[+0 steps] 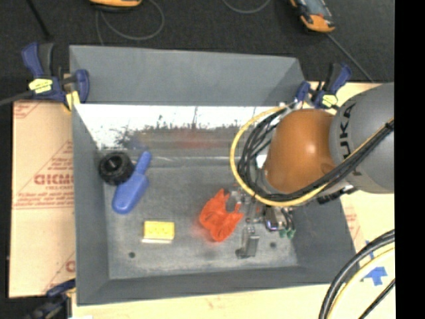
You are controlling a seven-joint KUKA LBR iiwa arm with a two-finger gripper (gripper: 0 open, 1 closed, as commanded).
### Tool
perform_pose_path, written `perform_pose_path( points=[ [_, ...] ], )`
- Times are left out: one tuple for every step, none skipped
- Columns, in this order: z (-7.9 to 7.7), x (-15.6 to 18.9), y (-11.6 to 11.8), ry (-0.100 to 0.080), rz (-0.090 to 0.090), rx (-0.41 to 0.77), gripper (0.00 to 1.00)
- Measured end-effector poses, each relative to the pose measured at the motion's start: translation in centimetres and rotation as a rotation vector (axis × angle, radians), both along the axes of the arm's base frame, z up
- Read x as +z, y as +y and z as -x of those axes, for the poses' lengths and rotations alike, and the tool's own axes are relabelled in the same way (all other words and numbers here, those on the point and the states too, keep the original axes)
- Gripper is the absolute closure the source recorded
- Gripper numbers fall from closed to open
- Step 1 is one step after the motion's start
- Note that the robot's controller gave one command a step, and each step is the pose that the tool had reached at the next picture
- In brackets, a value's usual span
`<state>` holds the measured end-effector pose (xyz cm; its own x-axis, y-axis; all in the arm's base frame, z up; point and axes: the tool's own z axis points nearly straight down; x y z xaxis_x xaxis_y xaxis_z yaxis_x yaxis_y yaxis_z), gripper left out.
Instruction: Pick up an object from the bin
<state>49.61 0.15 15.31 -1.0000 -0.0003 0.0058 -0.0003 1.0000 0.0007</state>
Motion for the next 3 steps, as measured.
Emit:
perform_pose_path(
  points=[
    [-0.2,0.4,0.0,-0.008,0.0,0.0,0.0],
    [-4.3,-3.3,-0.1,-0.018,0.002,0.18,0.0],
    [-6.6,-7.1,-0.6,-0.01,-0.001,0.257,0.0]
  ],
)
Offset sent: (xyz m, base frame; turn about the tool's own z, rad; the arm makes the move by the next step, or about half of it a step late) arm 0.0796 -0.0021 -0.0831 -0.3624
